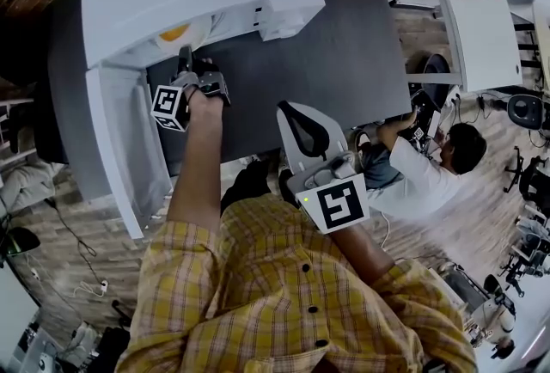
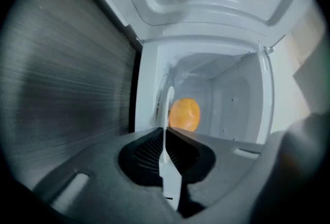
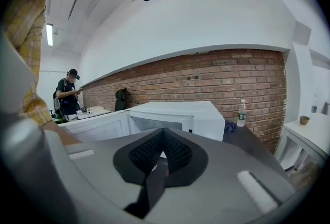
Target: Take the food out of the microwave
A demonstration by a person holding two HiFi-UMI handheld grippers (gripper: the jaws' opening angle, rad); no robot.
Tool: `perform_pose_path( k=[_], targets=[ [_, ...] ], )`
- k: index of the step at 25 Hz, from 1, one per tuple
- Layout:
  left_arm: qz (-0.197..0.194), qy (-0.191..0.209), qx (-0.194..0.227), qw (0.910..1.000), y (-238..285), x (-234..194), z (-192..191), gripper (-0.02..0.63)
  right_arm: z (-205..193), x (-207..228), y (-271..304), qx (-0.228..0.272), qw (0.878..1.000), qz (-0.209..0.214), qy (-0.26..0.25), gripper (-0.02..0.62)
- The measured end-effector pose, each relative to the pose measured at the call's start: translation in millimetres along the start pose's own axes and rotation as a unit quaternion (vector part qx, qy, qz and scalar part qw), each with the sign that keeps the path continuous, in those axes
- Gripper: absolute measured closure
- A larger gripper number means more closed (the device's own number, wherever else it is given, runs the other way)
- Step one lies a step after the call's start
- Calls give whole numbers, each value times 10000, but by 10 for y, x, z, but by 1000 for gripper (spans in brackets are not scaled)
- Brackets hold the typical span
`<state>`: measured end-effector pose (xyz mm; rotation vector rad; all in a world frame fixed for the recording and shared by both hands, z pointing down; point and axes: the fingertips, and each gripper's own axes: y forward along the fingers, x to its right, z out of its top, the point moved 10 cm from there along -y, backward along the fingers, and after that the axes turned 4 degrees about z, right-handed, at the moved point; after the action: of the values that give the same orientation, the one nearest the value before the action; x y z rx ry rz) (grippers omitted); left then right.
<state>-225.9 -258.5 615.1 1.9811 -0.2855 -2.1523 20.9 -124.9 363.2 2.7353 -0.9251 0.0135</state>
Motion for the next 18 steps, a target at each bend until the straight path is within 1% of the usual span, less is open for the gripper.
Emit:
perform_pose_path(
  k=[3, 6, 11, 13, 18],
  targets=[
    [-46, 114, -41, 9999, -30, 58, 7, 595, 16, -5, -11, 80, 10000, 9, 13, 591],
    [-28, 104, -55, 9999, -71, 45, 6, 595, 14, -3, -25, 112, 9999, 24, -3, 591],
    [-124, 175, -91, 9997, -180, 63, 43, 595, 31, -29, -55, 158, 9998, 94, 5, 591],
    [-126, 133, -100, 9998, -226, 95, 22, 595, 42, -24, -82, 171, 9998, 108, -7, 591],
    [-132, 200, -146, 9996, -428, 201, -53, 595, 26, -20, -160, 193, 9997, 174, -12, 591]
  ],
)
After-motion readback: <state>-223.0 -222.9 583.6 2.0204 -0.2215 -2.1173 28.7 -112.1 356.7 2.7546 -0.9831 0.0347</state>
